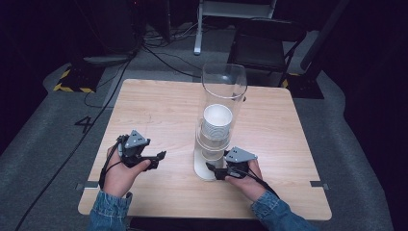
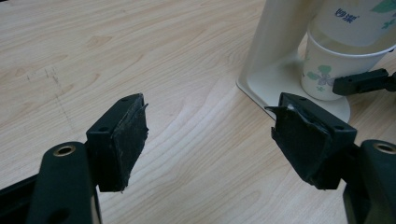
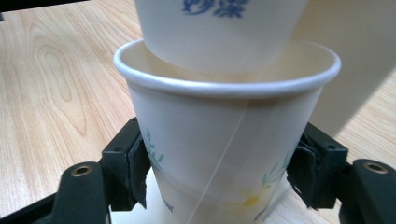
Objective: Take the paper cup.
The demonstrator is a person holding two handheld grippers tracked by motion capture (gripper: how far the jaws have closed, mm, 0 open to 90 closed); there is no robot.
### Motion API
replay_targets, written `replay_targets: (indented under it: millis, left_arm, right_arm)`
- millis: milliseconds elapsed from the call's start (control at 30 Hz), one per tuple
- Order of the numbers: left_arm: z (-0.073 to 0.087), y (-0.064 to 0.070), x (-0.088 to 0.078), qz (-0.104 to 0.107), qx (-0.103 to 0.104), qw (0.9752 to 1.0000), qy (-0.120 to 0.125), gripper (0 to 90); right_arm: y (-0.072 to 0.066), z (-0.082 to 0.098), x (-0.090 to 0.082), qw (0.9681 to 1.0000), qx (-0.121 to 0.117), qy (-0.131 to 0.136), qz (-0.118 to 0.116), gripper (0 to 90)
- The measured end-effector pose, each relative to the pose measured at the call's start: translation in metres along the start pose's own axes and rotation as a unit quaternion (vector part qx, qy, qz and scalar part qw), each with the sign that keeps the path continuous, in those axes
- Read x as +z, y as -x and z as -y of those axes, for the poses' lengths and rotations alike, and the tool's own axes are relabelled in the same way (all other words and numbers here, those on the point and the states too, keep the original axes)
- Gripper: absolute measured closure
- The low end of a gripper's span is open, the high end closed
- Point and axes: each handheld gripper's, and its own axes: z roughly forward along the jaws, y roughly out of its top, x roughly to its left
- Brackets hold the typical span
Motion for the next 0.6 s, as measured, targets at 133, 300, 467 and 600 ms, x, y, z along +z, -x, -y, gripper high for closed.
replay_targets:
  millis: [133, 300, 467, 600]
  left_arm:
    - [-0.005, 0.0, 0.006, 0.005, 0.009, 0.9999, -0.003, 26.1]
    - [-0.009, 0.001, 0.011, 0.012, 0.009, 0.9999, -0.001, 26.0]
    - [-0.012, 0.002, 0.017, 0.019, 0.011, 0.9998, -0.002, 25.8]
    - [-0.014, 0.002, 0.018, 0.019, 0.014, 0.9997, 0.0, 25.7]
  right_arm:
    - [0.004, 0.003, -0.007, 0.9999, 0.007, -0.002, 0.01, 30.8]
    - [0.006, 0.006, -0.012, 0.9998, 0.006, 0.0, 0.017, 30.8]
    - [0.014, 0.008, -0.021, 0.9994, 0.01, -0.002, 0.034, 30.8]
    - [0.02, 0.01, -0.026, 0.999, 0.015, -0.002, 0.041, 30.7]
